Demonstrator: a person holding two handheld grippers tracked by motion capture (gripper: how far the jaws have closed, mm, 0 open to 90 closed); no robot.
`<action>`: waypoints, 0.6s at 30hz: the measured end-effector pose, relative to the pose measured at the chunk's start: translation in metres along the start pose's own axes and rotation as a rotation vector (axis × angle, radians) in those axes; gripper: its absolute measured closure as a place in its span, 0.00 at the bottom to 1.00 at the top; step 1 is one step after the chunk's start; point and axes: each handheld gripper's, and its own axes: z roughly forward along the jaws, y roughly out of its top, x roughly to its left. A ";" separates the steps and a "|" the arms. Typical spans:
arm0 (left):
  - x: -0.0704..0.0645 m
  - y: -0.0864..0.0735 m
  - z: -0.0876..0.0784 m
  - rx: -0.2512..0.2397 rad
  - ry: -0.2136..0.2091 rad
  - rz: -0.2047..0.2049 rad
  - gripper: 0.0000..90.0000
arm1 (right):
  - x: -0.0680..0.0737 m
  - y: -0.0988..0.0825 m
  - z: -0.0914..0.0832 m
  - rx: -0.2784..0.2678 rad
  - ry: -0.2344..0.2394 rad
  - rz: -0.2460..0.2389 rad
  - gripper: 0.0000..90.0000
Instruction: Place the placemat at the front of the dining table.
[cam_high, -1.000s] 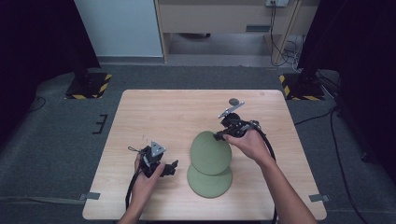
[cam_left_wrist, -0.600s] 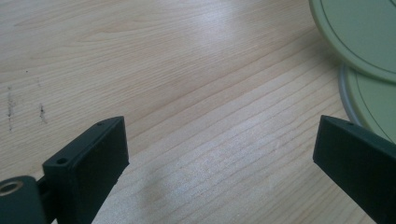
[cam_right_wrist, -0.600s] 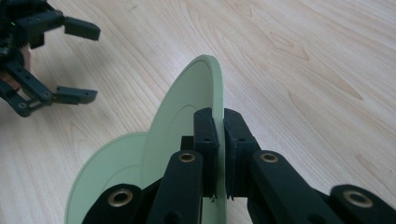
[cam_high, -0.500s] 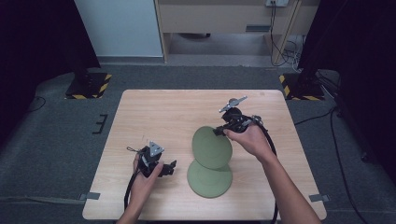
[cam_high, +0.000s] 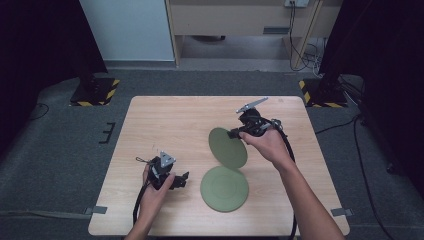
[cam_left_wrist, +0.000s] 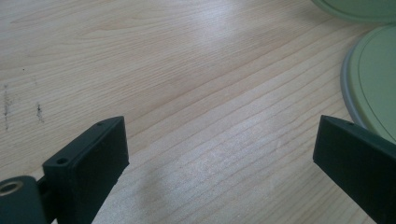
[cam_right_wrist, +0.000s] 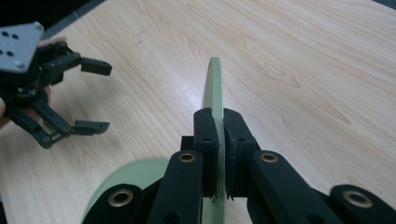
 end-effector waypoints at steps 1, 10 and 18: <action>0.000 0.000 0.000 -0.001 -0.001 0.000 0.03 | 0.000 0.001 0.000 -0.003 -0.003 0.005 0.96; 0.000 0.000 0.000 -0.002 -0.001 -0.002 0.03 | -0.009 0.007 -0.004 -0.028 -0.034 0.033 0.96; 0.004 0.001 0.001 -0.005 0.004 -0.014 0.03 | -0.018 0.016 -0.002 -0.064 -0.063 0.057 0.96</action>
